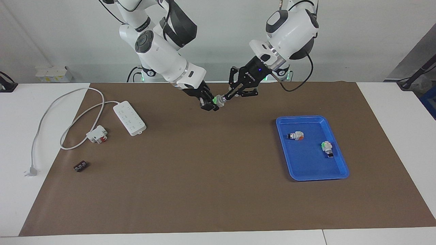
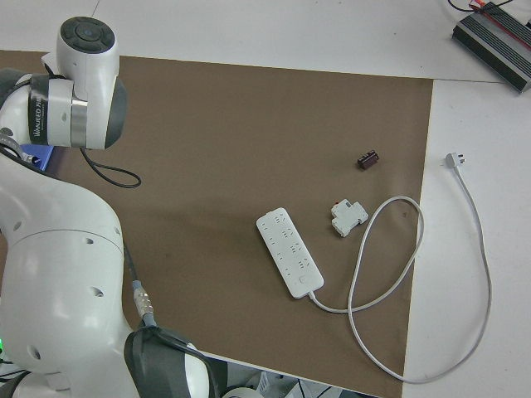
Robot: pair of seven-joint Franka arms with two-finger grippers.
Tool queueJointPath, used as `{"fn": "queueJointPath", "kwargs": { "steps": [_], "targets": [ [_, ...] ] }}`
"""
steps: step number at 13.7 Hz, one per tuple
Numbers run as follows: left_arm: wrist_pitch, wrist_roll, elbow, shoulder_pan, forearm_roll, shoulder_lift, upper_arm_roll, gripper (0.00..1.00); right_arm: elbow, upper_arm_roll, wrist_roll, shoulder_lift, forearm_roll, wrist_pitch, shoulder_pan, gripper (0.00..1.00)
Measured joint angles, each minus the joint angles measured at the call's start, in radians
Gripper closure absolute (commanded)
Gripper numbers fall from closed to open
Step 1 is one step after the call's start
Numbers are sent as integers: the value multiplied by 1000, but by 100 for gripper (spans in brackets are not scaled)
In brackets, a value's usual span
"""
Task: Turn and place switch with both arms
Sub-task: 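Open the right gripper and pull the switch away with the left gripper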
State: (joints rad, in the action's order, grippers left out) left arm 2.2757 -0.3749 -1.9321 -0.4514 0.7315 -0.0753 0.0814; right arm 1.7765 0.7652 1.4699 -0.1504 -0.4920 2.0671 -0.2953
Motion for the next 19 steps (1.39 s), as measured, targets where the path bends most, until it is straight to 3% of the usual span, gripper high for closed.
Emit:
{"fn": "queueJointPath", "kwargs": {
  "steps": [14,15,16,19],
  "targets": [
    [-18,-24,1,-1,-33,-2,-4,100,4,0,2,0,0,12,1,100],
    [-18,-24,2,-1,-33,-2,-4,100,5,0,2,0,0,14,1,70],
    [-18,-24,2,-1,-33,-2,-5,100,5,0,4,0,0,18,1,1],
    [-31,-23,-7,0,-55,-1,-8,100,-1,0,6,3,0,48,0,0]
  ]
}}
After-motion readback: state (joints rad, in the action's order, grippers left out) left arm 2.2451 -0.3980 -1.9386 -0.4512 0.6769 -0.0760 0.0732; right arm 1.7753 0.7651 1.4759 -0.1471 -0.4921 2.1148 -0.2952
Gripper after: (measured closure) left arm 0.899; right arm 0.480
